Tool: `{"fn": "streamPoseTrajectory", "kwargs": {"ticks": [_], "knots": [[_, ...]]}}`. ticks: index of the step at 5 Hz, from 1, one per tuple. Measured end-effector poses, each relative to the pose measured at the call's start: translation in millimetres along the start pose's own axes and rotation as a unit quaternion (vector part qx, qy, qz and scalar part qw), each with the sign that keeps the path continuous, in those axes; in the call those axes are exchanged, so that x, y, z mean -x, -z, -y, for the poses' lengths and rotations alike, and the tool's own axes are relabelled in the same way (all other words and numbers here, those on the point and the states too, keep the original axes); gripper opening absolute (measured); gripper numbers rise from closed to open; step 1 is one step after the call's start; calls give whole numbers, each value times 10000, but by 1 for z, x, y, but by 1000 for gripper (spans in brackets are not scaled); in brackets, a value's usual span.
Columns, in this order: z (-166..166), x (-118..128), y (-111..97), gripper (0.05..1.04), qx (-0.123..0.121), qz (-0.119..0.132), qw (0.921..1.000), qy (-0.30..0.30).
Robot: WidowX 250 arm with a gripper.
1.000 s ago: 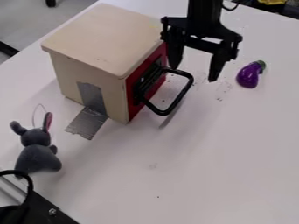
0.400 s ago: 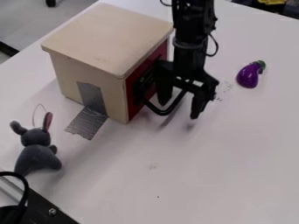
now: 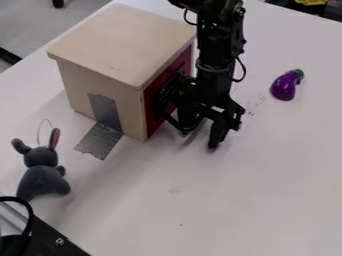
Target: Opened the drawer
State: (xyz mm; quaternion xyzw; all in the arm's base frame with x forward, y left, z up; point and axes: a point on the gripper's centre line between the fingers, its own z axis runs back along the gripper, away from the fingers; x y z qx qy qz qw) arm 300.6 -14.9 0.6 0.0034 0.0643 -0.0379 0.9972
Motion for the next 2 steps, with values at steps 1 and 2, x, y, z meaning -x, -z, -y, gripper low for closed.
{"fn": "streamPoseTrajectory", "kwargs": {"ticks": [1, 2], "knots": [[6, -1, -1, 370, 82, 193, 9998, 16], [20, -2, -2, 267, 174, 454, 9987, 129]]}}
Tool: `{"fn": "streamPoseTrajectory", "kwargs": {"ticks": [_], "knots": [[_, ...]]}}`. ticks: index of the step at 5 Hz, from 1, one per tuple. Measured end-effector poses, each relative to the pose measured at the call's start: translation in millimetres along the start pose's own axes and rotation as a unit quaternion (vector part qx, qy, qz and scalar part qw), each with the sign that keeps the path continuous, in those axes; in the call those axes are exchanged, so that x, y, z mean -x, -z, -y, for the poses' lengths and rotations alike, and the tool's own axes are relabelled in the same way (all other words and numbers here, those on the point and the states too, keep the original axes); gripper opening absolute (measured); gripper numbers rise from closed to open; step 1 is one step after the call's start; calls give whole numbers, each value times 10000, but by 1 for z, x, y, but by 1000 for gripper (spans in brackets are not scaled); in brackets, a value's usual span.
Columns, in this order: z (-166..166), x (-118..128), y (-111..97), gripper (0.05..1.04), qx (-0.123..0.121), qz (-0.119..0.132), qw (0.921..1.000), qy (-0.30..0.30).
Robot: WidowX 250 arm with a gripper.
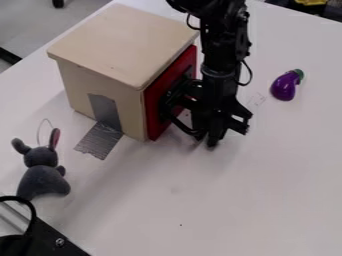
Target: Opened the drawer
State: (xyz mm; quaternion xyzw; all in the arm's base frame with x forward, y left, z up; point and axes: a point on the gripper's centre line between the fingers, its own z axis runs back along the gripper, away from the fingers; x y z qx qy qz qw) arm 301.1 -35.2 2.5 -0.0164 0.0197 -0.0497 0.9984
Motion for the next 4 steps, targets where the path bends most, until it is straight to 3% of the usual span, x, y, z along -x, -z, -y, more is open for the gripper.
{"fn": "streamPoseTrajectory", "kwargs": {"ticks": [4], "knots": [[46, 7, -6, 266, 113, 317, 9994, -8]]}}
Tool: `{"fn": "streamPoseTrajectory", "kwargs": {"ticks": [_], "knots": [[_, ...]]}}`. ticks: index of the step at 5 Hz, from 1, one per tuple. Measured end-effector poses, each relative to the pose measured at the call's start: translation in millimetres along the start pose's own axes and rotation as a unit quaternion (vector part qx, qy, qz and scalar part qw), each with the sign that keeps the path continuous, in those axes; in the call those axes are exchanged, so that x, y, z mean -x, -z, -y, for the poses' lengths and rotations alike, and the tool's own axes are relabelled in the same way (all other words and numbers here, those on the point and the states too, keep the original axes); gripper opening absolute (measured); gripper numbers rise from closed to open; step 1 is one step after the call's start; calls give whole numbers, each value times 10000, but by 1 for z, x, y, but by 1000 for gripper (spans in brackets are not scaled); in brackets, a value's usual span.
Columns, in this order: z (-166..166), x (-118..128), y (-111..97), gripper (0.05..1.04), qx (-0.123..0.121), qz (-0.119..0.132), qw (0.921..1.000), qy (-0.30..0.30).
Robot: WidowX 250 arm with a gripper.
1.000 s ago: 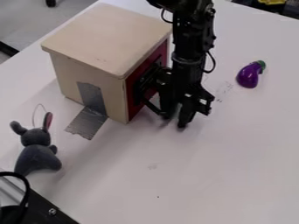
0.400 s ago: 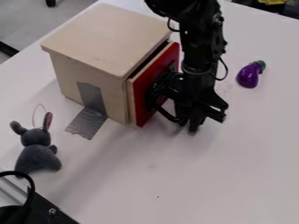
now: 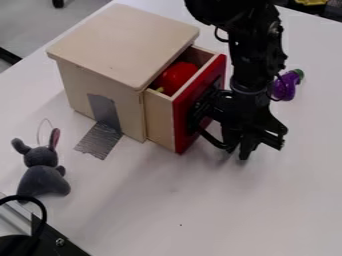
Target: Opened the drawer
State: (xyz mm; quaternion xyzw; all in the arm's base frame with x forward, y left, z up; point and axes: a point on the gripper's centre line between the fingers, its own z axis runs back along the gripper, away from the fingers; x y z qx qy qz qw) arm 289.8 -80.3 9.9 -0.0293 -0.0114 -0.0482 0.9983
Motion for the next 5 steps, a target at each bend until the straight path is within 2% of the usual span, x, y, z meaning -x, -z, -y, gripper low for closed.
{"fn": "streamPoseTrajectory", "kwargs": {"ticks": [1, 2, 3, 4, 5], "knots": [[4, -1, 0, 319, 76, 37, 9998, -201], [6, -5, -13, 606, 152, 148, 9986, -489], [8, -7, -13, 907, 186, 181, 9983, -522], [10, -12, -25, 1003, 161, 220, 9986, -463], [21, -21, -57, 1000, 89, 560, 9981, -222]]}}
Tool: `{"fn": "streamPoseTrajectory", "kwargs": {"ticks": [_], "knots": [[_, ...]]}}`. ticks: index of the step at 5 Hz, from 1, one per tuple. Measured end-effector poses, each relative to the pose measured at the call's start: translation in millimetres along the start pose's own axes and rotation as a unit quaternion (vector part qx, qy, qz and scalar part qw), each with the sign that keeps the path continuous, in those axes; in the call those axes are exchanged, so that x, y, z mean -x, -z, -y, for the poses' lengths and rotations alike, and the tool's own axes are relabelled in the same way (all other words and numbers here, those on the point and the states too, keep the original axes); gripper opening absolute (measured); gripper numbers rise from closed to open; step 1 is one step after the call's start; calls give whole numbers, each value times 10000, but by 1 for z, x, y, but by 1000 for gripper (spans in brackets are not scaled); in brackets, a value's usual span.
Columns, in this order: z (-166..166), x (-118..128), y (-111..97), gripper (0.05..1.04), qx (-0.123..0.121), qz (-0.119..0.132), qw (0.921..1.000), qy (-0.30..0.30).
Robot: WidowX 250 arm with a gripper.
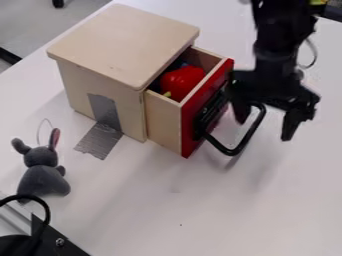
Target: Opened the drawer
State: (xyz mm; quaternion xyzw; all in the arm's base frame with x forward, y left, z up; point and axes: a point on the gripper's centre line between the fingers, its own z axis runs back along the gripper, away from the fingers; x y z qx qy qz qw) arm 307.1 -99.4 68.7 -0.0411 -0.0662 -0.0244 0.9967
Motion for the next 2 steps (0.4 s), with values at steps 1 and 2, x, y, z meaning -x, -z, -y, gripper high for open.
{"fn": "streamPoseTrajectory", "kwargs": {"ticks": [1, 2], "knots": [[4, -3, -27, 1000, 14, 182, 9998, 32], [6, -3, -42, 1000, 32, 185, 9998, -29]]}}
